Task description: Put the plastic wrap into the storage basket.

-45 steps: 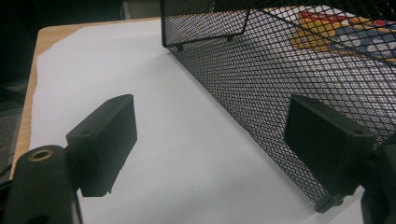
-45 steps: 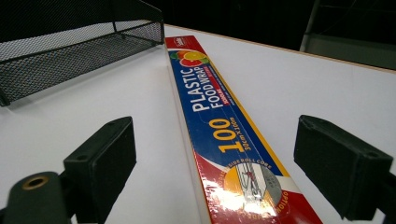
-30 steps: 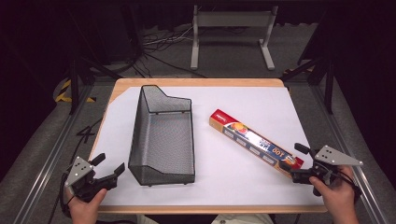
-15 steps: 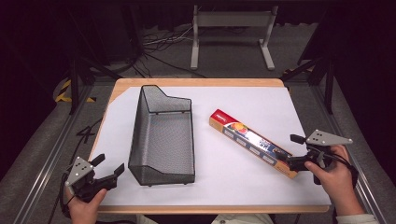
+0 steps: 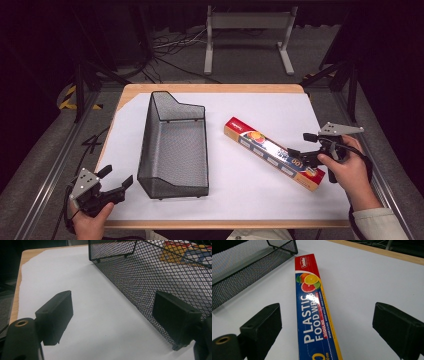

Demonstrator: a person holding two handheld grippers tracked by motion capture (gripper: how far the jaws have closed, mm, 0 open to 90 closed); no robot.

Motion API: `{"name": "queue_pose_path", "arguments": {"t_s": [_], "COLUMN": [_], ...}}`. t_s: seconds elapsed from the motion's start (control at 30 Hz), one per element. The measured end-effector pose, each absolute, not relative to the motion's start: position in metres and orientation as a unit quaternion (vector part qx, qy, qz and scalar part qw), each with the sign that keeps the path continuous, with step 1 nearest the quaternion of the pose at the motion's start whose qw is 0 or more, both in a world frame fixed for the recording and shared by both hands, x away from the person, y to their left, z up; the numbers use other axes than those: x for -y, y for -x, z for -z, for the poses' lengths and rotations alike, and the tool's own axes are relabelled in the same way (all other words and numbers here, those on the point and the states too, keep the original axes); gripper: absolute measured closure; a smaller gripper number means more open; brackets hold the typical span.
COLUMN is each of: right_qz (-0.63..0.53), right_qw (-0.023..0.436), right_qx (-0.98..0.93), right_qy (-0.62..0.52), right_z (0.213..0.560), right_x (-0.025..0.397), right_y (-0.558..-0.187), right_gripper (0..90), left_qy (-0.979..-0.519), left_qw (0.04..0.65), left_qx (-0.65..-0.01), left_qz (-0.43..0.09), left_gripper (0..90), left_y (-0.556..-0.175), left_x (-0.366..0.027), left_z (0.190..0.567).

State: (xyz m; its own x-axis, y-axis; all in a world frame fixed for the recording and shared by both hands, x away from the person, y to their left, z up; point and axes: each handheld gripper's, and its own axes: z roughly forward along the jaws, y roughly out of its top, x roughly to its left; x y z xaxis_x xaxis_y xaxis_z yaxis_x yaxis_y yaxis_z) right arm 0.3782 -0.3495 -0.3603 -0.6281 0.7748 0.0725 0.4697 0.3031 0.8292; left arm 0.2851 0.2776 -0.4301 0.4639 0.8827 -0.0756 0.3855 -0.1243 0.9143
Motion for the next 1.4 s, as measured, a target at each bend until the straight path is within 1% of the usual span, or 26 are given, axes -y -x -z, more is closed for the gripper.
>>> {"name": "queue_pose_path", "arguments": {"t_s": [0.23,0.47,0.53,0.63,0.87,0.97,1.4], "right_qz": [-0.419,-0.387,-0.371,-0.362,-0.340,-0.319,-0.268], "right_qw": [0.151,0.143,0.138,0.142,0.135,0.125,0.112], "right_qx": [-0.809,-0.830,-0.837,-0.843,-0.856,-0.860,-0.880], "right_qy": [-0.384,-0.376,-0.377,-0.371,-0.365,-0.378,-0.375], "right_z": [0.365,0.368,0.370,0.373,0.379,0.383,0.399], "right_x": [0.338,0.325,0.317,0.313,0.302,0.299,0.290], "right_y": [-0.396,-0.408,-0.413,-0.415,-0.420,-0.423,-0.431], "right_gripper": [8.7,7.7,9.1,9.2,9.2,12.4,14.5], "left_qy": [-0.704,-0.703,-0.706,-0.704,-0.705,-0.706,-0.704], "left_qw": [0.485,0.486,0.484,0.485,0.485,0.484,0.485], "left_qx": [-0.451,-0.450,-0.449,-0.450,-0.450,-0.448,-0.450], "left_qz": [-0.257,-0.258,-0.256,-0.257,-0.257,-0.258,-0.259], "left_gripper": [17.8,17.8,17.7,17.7,17.8,17.7,17.8], "left_y": [-0.284,-0.284,-0.285,-0.284,-0.284,-0.284,-0.284], "left_x": [-0.278,-0.278,-0.278,-0.278,-0.278,-0.278,-0.278], "left_z": [0.430,0.430,0.430,0.430,0.430,0.430,0.430]}}
